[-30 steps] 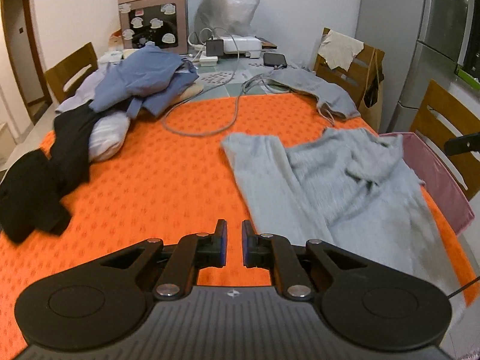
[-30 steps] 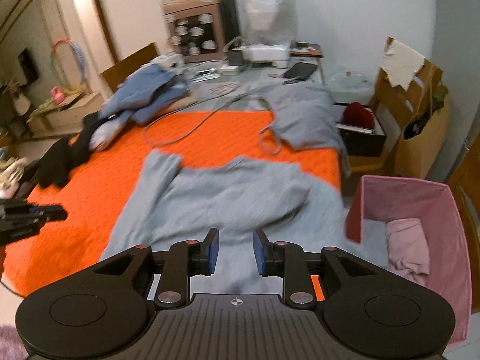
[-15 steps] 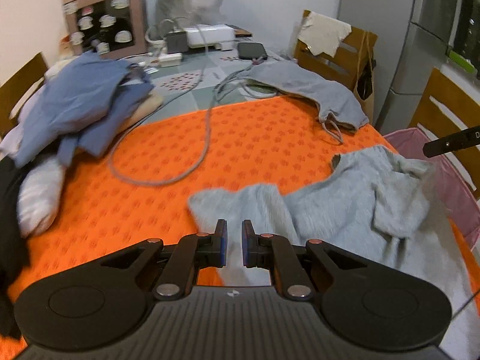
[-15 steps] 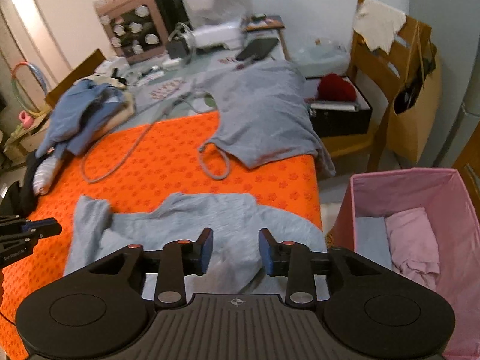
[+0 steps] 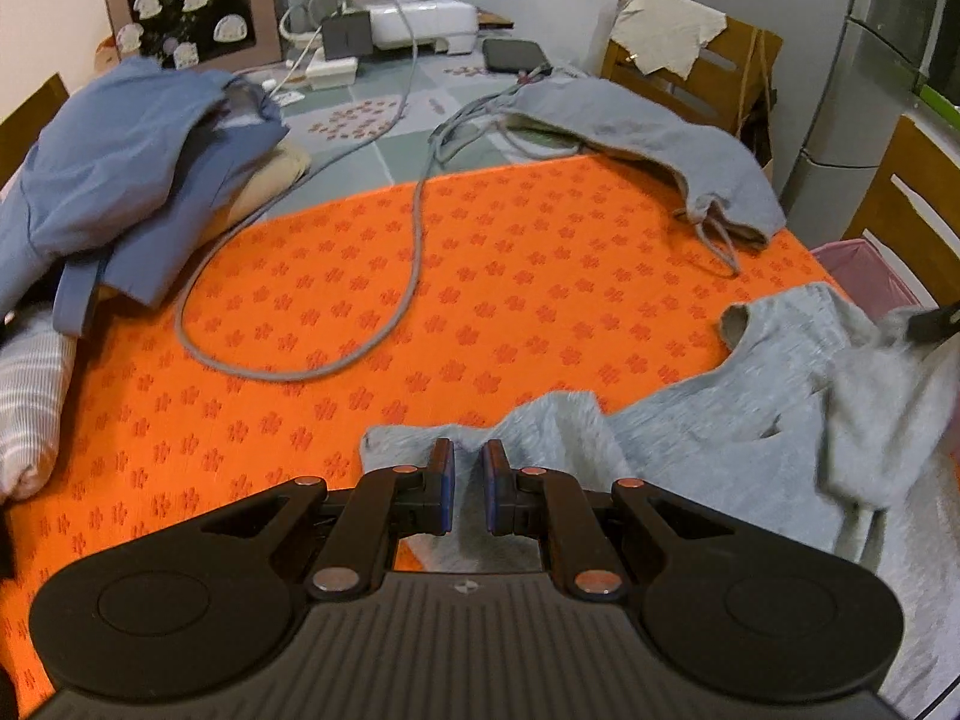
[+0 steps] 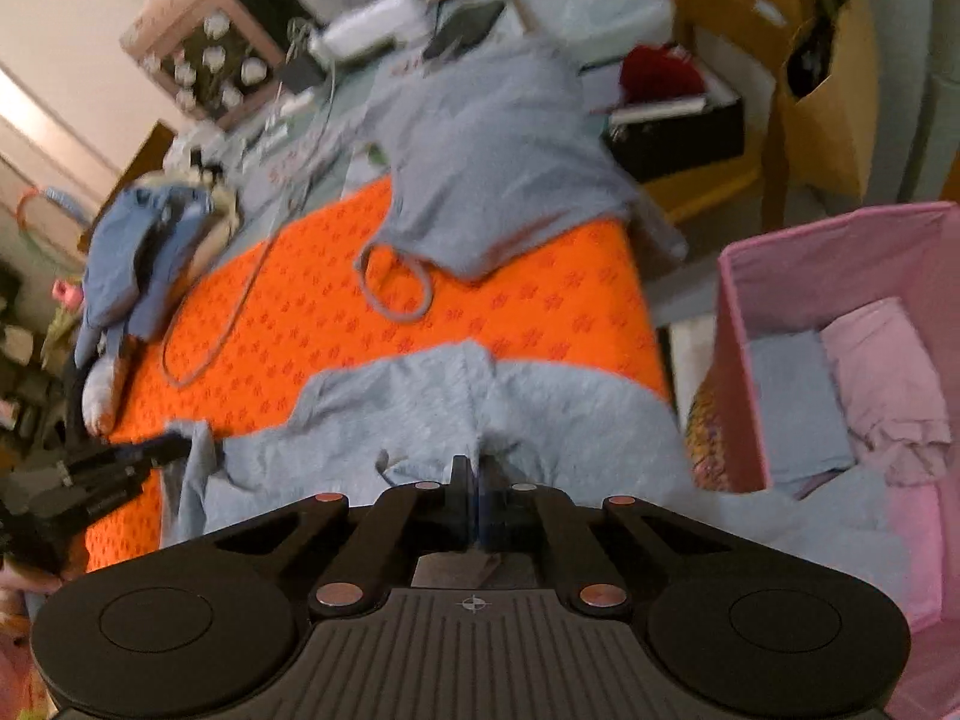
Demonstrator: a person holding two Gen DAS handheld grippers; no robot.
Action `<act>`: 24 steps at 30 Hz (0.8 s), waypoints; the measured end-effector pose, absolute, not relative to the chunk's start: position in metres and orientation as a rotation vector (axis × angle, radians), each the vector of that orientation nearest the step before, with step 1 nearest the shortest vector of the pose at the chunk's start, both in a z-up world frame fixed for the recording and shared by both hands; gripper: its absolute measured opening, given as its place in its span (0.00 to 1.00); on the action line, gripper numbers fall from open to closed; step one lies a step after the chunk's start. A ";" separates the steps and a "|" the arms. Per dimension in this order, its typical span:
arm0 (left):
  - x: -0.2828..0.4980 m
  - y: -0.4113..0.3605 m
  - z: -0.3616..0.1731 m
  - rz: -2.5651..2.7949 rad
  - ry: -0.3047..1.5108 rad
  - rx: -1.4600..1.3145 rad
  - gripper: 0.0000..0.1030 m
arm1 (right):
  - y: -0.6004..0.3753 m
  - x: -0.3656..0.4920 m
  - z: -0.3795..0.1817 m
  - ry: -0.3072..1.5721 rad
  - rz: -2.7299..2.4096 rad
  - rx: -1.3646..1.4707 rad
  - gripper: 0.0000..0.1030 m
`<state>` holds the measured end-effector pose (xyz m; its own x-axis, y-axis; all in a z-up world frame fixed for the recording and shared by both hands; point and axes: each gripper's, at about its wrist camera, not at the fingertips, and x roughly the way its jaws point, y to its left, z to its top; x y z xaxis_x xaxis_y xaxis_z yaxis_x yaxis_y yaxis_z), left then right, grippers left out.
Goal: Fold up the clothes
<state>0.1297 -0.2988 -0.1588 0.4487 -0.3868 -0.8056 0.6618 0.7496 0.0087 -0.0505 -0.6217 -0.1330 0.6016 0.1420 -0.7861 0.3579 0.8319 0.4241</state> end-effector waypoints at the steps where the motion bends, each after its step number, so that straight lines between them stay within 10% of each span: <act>1: 0.130 -0.297 -0.160 -0.661 0.894 0.347 0.11 | -0.625 -0.058 -0.125 0.903 -0.148 0.605 0.04; 24: 0.130 -0.305 -0.168 -0.646 0.847 0.428 0.11 | -0.591 -0.192 -0.059 0.823 -0.238 0.531 0.04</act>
<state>0.1300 -0.3055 -0.1682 0.4921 -0.3509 -0.7967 0.6752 0.7316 0.0948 -0.1917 -0.5911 -0.0585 0.6629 0.0007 -0.7487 0.4003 0.8447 0.3553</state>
